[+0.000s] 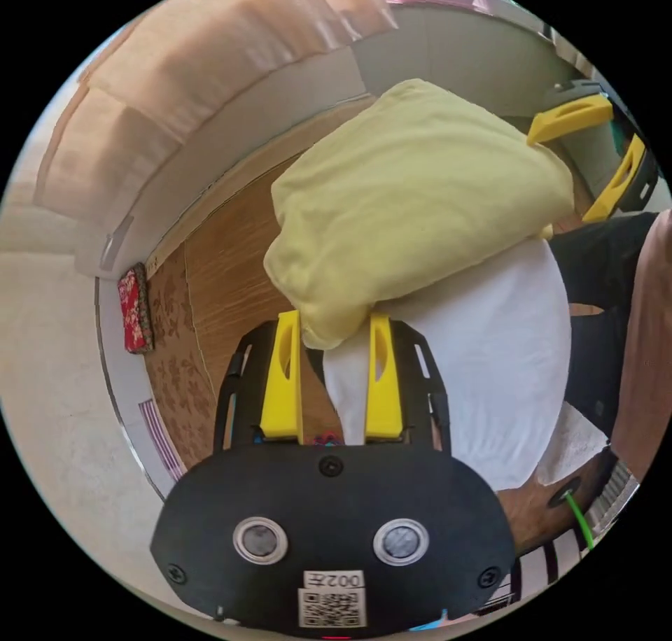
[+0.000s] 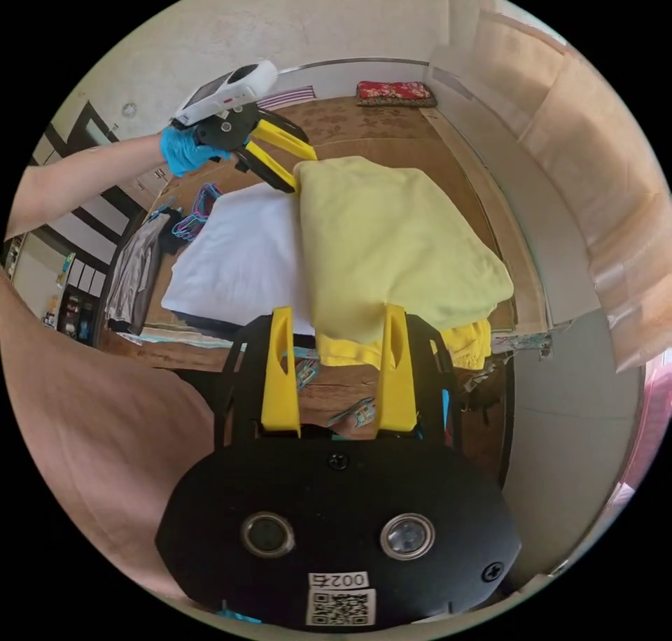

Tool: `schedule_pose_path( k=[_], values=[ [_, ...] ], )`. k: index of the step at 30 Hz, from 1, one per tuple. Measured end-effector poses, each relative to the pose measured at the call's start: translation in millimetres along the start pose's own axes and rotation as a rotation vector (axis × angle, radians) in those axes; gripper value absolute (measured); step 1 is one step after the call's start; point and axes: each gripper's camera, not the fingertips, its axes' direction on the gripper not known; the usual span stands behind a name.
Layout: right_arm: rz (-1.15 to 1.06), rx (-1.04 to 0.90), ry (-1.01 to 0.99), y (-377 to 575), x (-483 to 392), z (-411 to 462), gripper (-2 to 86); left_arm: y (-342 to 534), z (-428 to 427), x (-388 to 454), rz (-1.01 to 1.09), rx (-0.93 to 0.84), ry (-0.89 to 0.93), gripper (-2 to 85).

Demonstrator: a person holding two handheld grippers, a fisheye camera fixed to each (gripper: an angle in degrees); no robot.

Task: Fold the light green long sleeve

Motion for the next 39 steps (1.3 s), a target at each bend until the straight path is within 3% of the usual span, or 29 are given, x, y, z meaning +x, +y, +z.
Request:
schedule_pose_path(
  k=[5, 12, 18, 30, 34, 39],
  values=[
    [0.037, -0.069, 0.284, -13, -37, 32, 13.9, 3, 6, 9, 0.068, 0.053, -0.063, 10.6],
    [0.05, -0.096, 0.375, -19, -47, 41, 10.7, 11, -6, 14, 0.113, 0.112, -0.139, 7.1],
    [0.178, 0.004, 0.328, -28, -11, -20, 8.1, -7, -54, -17, 0.103, 0.218, -0.2, 6.4],
    [0.218, 0.143, 0.655, -50, 49, -110, 8.8, -59, -122, -71, 0.021, 0.509, -0.34, 5.8],
    [0.222, 0.128, 0.599, -42, 26, -105, 8.9, -40, -111, -67, 0.046, 0.531, -0.285, 4.9],
    [0.21, -0.007, 0.326, -25, -14, -27, 9.0, 8, -28, -32, 0.166, 0.33, -0.14, 5.8]
  ],
)
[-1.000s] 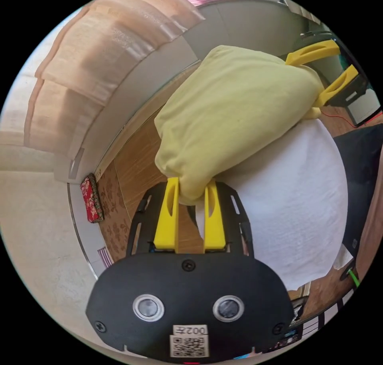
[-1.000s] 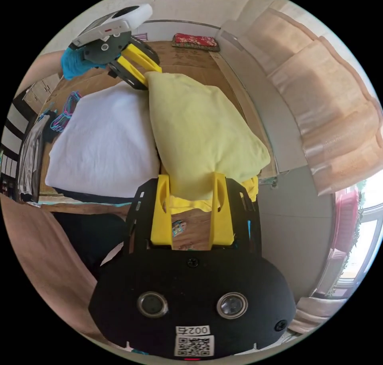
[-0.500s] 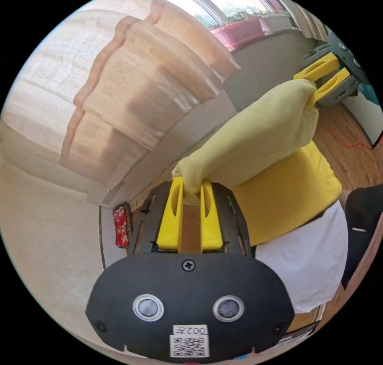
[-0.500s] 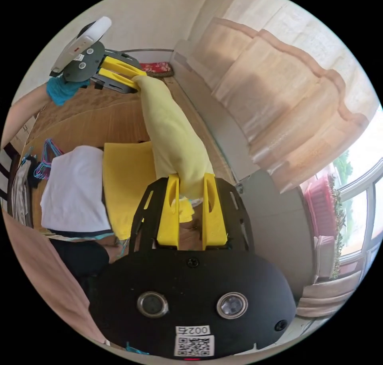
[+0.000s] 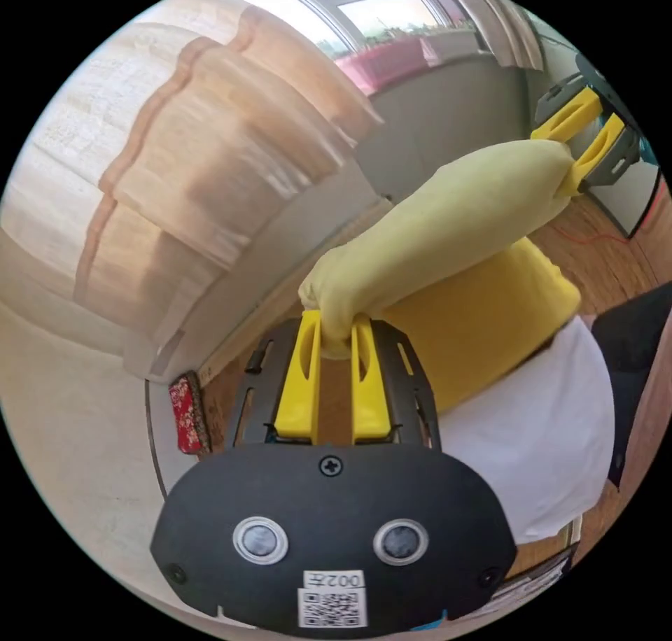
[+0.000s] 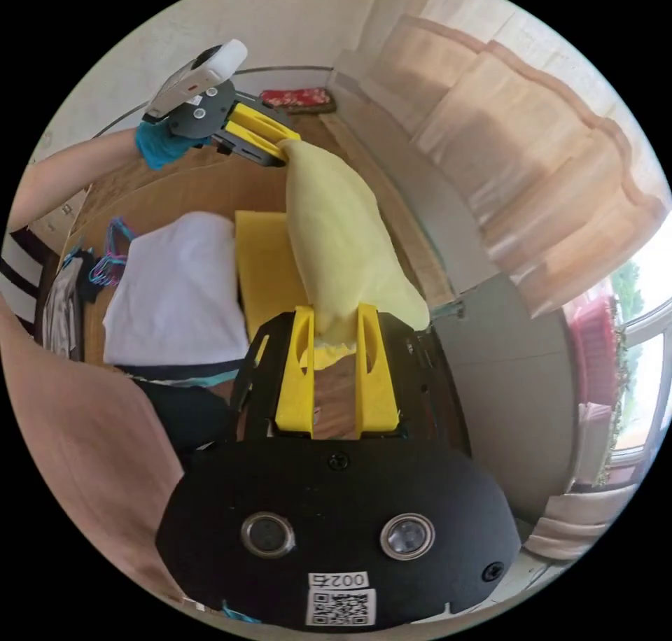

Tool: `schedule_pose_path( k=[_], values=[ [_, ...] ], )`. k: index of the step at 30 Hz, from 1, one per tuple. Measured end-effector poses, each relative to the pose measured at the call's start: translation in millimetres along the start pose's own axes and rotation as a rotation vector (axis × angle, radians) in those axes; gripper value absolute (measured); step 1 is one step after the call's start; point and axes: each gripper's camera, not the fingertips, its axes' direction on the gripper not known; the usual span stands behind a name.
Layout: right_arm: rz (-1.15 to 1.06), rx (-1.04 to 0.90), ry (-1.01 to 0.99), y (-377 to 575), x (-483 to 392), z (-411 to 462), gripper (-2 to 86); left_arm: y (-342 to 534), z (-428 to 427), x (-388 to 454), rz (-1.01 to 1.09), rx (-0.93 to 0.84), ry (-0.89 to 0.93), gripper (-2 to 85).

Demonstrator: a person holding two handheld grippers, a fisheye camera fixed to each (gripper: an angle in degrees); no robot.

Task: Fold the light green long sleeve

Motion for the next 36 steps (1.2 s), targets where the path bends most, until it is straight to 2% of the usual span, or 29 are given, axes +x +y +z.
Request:
schedule_pose_path(
  k=[2, 5, 13, 16, 19, 21, 24, 28, 36],
  values=[
    [-0.053, -0.076, -0.069, 11, -32, 33, 8.9, 26, 21, 22, 0.028, -0.088, 0.06, 6.0],
    [-0.159, -0.088, -0.101, 11, -53, 39, 9.1, 59, 31, 37, -0.001, -0.131, 0.061, 6.0],
    [-0.21, -0.128, -0.293, 2, -16, 47, 8.2, 76, 32, 18, -0.087, -0.214, 0.126, 4.6],
    [-0.247, -0.05, -0.316, -3, 1, 27, 7.3, 87, 12, -5, -0.181, -0.2, 0.164, 4.1],
    [-0.313, 0.0, -0.326, -12, 9, 24, 6.4, 96, -13, -30, -0.294, -0.113, 0.235, 3.1],
    [-0.356, -0.035, -0.38, -21, 8, 40, 5.1, 94, -18, -38, -0.309, -0.047, 0.346, 2.0],
    [-0.443, -0.137, -0.447, -31, 1, 78, 0.6, 84, 1, -32, -0.265, -0.079, 0.437, 0.1],
    [-0.501, -0.152, -0.48, -32, -7, 117, -0.8, 81, 30, -12, -0.232, -0.194, 0.385, -0.9],
    [-0.537, -0.105, -0.696, -43, 22, 176, -1.0, 101, 56, -9, -0.453, -0.192, 0.399, -0.9]
  ],
)
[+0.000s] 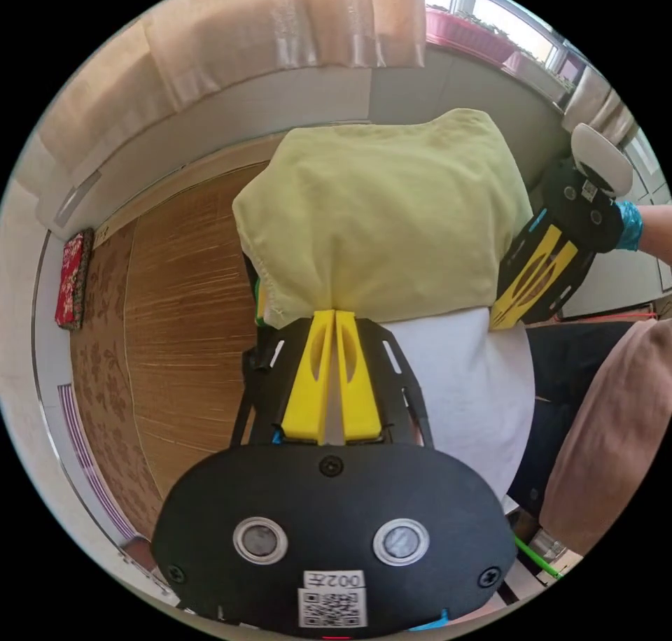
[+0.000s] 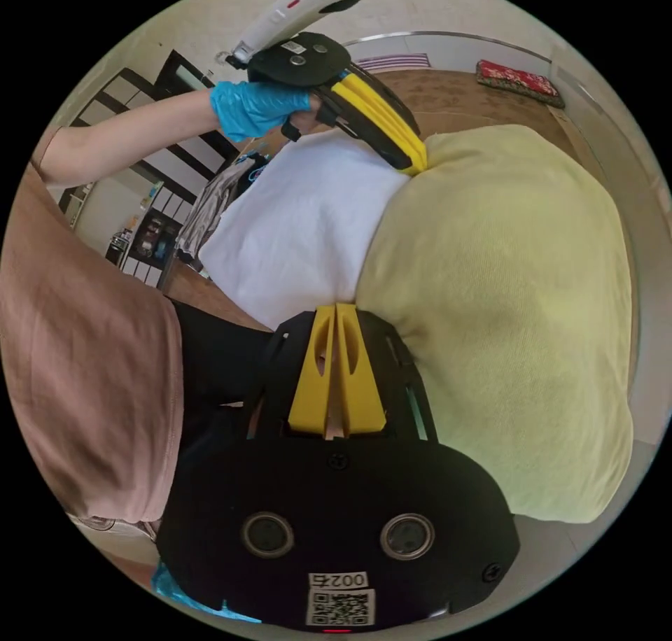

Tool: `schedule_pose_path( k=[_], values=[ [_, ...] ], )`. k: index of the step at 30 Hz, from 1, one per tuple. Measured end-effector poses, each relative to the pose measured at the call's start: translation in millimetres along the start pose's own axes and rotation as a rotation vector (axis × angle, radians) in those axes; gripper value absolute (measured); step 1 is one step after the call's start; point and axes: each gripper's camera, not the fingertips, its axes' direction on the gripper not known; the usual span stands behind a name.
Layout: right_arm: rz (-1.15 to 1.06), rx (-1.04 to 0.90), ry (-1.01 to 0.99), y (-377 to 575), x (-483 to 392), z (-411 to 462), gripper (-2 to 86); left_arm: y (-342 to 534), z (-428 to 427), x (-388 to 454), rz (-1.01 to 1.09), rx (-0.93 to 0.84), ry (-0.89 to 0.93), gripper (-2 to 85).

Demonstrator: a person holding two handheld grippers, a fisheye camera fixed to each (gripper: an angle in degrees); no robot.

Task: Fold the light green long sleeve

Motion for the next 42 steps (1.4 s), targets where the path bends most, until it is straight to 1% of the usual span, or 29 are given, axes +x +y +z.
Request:
schedule_pose_path(
  k=[2, 6, 8, 10, 11, 16, 19, 22, 24, 26, 28, 30, 32, 33, 35, 36, 38, 42],
  values=[
    [0.021, 0.02, -0.04, 7, 14, 1, -1.0, 0, 1, 0, -0.019, 0.003, 0.007, -0.9],
    [0.003, -0.024, -0.056, 8, 14, -25, -0.9, 2, -16, 7, -0.042, 0.032, -0.005, -1.0],
    [-0.039, 0.009, 0.024, 14, 7, -58, -0.9, 6, -27, 7, -0.076, 0.059, -0.03, -0.9],
    [-0.049, 0.036, 0.068, 22, 11, -75, -0.9, 10, -36, 7, -0.113, 0.093, -0.074, -0.9],
    [-0.052, 0.04, 0.054, 26, 19, -78, -0.9, 12, -39, 6, -0.132, 0.109, -0.09, -0.9],
    [-0.057, 0.024, -0.133, 24, 64, -52, -0.9, 10, -15, 9, -0.204, 0.025, -0.094, -0.9],
    [-0.123, 0.03, -0.172, 18, 73, -35, -1.0, 8, -10, 17, -0.275, 0.005, -0.129, -0.9],
    [-0.202, 0.027, -0.221, 11, 82, -19, -0.9, 9, -19, 27, -0.405, -0.016, -0.194, -0.9],
    [-0.217, 0.038, -0.28, 11, 91, -18, -0.9, 14, -34, 42, -0.553, 0.004, -0.214, -0.9],
    [-0.236, 0.037, -0.371, 12, 98, -34, -0.7, 16, -47, 61, -0.641, 0.031, -0.224, -0.7],
    [-0.291, 0.052, -0.403, 19, 97, -57, -0.5, 18, -58, 86, -0.721, 0.055, -0.238, 0.0],
    [-0.335, 0.051, -0.369, 31, 100, -81, 0.1, 18, -67, 123, -0.802, 0.095, -0.198, 2.1],
    [-0.348, 0.056, -0.235, 52, 115, -107, 2.7, 15, -65, 152, -0.83, 0.12, -0.126, 4.9],
    [-0.34, 0.056, -0.194, 57, 120, -112, 3.7, 10, -59, 170, -0.819, 0.112, -0.078, 7.0],
    [-0.306, 0.067, -0.051, 75, 146, -128, 7.4, 3, -46, 195, -0.815, 0.077, -0.037, 8.5],
    [-0.298, 0.069, -0.02, 79, 153, -131, 8.3, -1, -37, 209, -0.821, 0.063, -0.015, 8.8],
    [-0.275, 0.021, 0.07, 91, 177, -130, 11.0, -7, -23, 226, -0.829, 0.049, 0.013, 9.0],
    [-0.25, -0.024, 0.033, 99, 193, -114, 10.6, -16, -1, 246, -0.864, 0.029, -0.05, 8.3]
  ],
)
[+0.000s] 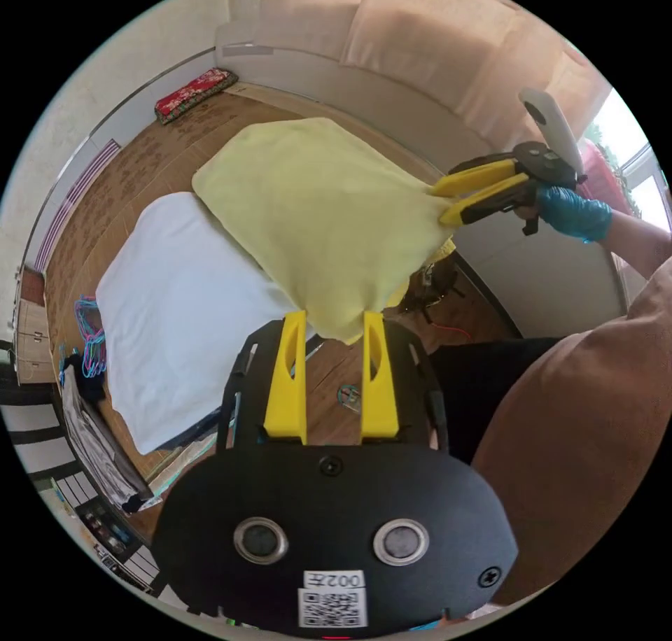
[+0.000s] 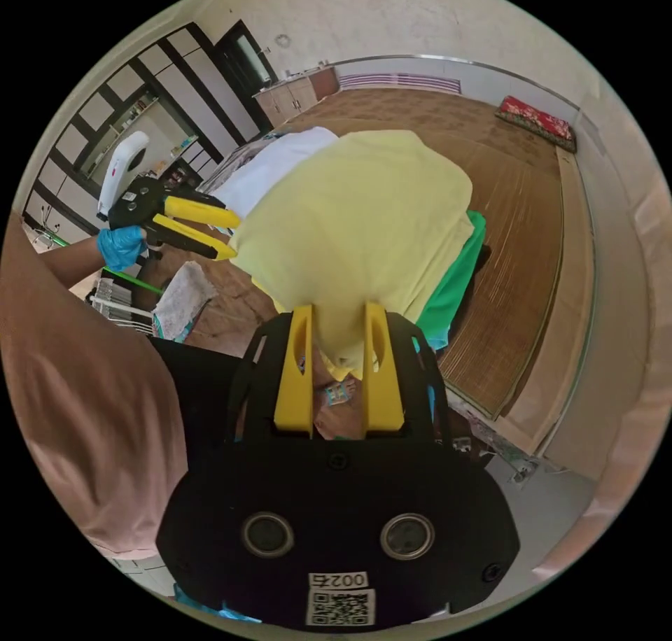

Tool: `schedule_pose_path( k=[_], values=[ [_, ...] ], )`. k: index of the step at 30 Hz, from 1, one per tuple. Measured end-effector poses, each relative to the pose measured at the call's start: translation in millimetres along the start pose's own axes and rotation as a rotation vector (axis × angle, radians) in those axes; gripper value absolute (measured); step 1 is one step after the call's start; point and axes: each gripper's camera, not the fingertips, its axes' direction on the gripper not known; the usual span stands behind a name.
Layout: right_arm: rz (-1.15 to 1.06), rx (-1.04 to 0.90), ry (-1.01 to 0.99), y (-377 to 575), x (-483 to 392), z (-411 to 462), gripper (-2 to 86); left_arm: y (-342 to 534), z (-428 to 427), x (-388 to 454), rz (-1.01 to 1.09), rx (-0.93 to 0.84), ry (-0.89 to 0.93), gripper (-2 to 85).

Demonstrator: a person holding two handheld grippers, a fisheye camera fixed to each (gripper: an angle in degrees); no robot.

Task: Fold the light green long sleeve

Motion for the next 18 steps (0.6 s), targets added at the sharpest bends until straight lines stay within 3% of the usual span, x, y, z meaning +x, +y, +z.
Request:
schedule_pose_path(
  k=[8, 13, 18],
  values=[
    [-0.068, -0.097, 0.03, -21, 1, 0, 9.3, 17, 10, 7, -0.074, -0.011, 0.003, 8.9],
    [-0.155, 0.091, 0.088, -76, 1, -42, 10.7, 31, 16, 15, -0.081, -0.01, -0.003, 11.3],
    [-0.234, 0.228, 0.119, -171, -7, -13, 14.2, 39, 29, 24, -0.137, 0.048, -0.024, 9.4]
  ],
)
